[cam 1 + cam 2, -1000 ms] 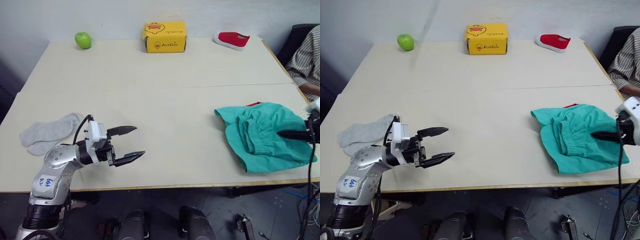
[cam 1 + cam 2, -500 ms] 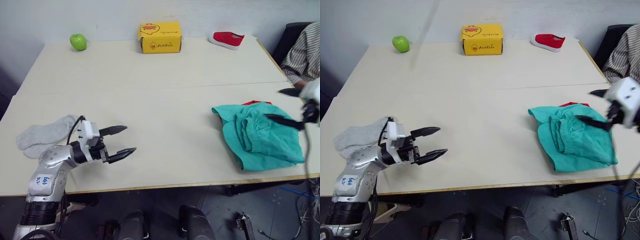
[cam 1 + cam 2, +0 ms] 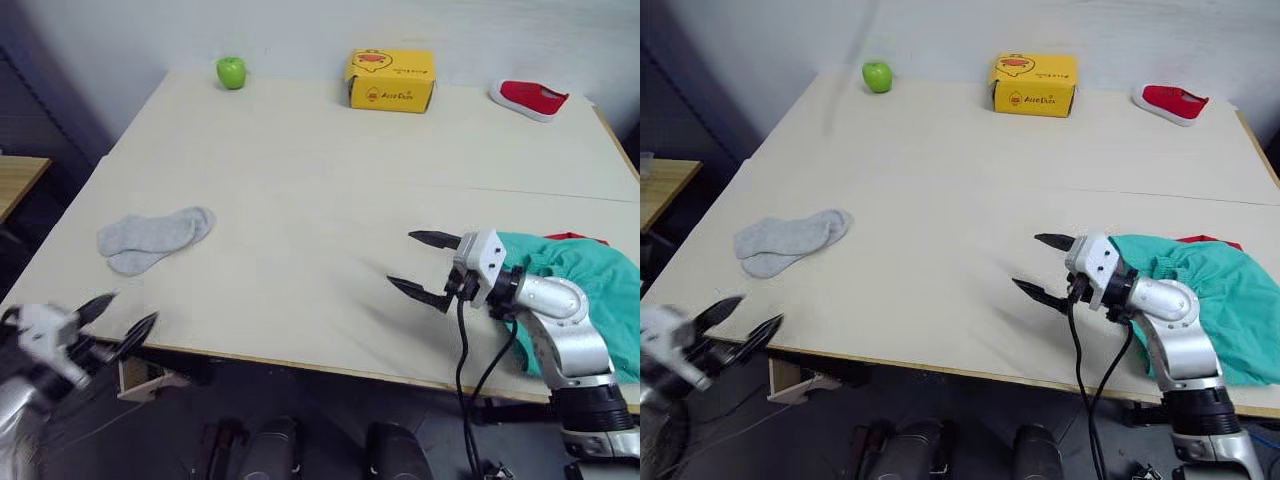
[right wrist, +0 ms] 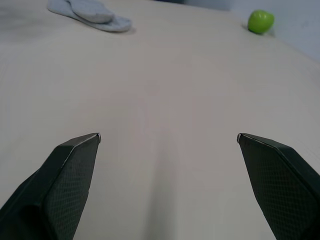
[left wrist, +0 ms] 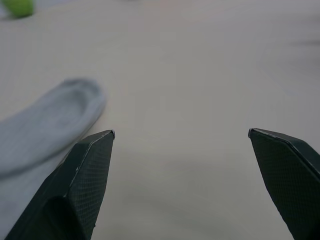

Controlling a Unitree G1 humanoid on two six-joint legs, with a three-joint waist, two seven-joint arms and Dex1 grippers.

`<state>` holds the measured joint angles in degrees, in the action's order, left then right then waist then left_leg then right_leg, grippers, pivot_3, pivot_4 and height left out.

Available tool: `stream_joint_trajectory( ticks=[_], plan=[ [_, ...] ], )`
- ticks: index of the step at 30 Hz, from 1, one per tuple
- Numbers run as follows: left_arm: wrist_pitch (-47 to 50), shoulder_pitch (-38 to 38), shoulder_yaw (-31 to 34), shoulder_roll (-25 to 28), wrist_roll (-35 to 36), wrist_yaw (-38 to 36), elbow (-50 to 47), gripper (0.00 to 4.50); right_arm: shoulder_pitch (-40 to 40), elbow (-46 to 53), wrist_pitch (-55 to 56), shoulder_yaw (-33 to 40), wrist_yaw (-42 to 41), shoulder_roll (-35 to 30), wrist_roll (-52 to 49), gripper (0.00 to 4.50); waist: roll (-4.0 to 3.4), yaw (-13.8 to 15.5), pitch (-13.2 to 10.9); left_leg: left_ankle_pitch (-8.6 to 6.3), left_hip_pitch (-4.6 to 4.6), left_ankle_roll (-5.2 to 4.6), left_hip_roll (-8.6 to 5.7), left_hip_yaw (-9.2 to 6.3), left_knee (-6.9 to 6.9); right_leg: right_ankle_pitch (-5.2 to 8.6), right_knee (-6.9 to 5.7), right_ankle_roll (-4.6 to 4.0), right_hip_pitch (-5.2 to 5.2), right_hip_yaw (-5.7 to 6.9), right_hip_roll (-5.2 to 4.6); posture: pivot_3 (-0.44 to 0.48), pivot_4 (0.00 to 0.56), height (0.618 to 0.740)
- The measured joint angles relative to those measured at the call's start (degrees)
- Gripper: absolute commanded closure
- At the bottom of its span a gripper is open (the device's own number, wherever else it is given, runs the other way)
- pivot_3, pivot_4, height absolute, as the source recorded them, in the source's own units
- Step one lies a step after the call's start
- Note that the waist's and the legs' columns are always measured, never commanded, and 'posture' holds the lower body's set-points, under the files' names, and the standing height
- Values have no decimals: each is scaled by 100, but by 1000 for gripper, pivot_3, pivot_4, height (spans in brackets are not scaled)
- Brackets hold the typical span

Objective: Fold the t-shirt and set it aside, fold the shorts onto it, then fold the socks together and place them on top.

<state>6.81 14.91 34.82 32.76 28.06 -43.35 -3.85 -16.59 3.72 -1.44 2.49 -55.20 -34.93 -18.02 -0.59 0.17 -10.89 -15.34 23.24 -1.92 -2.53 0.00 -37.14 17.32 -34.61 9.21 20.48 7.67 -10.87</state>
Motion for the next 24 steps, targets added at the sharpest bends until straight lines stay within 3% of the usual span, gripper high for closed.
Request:
stream_joint_trajectory(
  ticks=[6,10,14,17,20,24],
  plan=[
    [110,1166,1329,-664,107,1019,124,0,910,-88,1059,40,-381,119,-61,40,66,105,11,-43,-30,70,77,58,1,3,50,-9,0,-45,66,0,150,740],
    [482,1309,1634,-604,311,1239,11,0,1294,114,1149,203,-500,123,-409,40,65,149,10,-50,-28,58,82,70,-6,4,45,-12,8,-58,65,0,150,740],
    [1202,1212,1516,-144,588,1275,-609,0,1546,671,937,434,-505,-56,-693,40,72,191,14,-65,-28,44,86,68,-7,1,53,-18,8,-65,64,0,150,740],
    [1771,590,1170,618,640,1290,-743,0,1562,1081,589,516,-337,-160,-828,40,68,211,13,-63,-29,51,94,72,-5,0,49,-28,14,-68,73,0,150,740],
    [2132,-571,342,1339,467,1223,-479,0,1455,1366,326,470,-183,-184,-852,40,66,217,13,-54,-30,81,106,87,-5,-2,49,-31,19,-82,94,0,150,740],
    [2034,-2104,-708,1580,-99,1103,667,0,1333,1483,146,394,-94,-175,-849,40,65,189,12,-45,-30,65,124,121,1,-2,20,-32,38,-105,126,0,150,740]
  ],
)
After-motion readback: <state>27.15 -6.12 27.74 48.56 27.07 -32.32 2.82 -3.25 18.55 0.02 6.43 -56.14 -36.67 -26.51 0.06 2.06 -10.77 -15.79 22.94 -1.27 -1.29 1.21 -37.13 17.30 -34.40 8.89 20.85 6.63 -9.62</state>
